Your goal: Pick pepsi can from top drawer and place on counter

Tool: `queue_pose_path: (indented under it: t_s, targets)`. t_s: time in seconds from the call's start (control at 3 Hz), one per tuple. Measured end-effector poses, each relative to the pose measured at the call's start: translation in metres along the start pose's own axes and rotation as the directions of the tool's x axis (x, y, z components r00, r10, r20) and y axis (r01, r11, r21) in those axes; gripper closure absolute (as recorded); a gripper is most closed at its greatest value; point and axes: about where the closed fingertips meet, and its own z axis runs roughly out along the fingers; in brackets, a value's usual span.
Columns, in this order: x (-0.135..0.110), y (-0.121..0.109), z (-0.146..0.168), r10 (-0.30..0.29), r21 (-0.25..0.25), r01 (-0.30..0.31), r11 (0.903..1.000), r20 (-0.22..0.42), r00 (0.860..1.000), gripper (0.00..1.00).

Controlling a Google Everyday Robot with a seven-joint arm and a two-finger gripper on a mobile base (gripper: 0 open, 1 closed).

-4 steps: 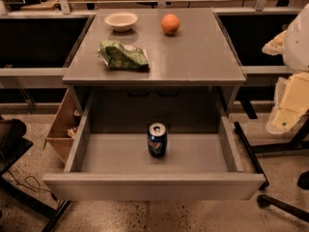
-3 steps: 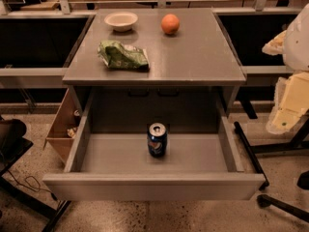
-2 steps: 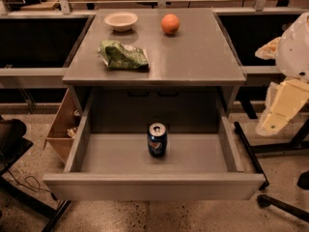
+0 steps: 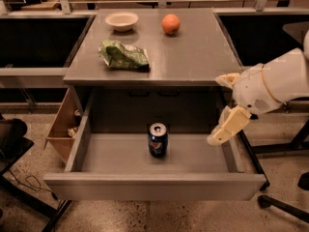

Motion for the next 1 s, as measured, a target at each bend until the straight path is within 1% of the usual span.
queue_pose_path:
  t_s: [0.33,0.67,1.0]
  targets:
    - [-0.005,-0.011,0.051,0.047,0.018,-0.051,0.9986,0.161,0.986,0.0]
    - [-0.011,-0.027,0.053,0.047,0.071,-0.061,0.9956,0.184,0.982,0.0]
    - [-0.01,-0.026,0.053,0.047,0.069,-0.06,0.9958,0.181,0.982,0.0]
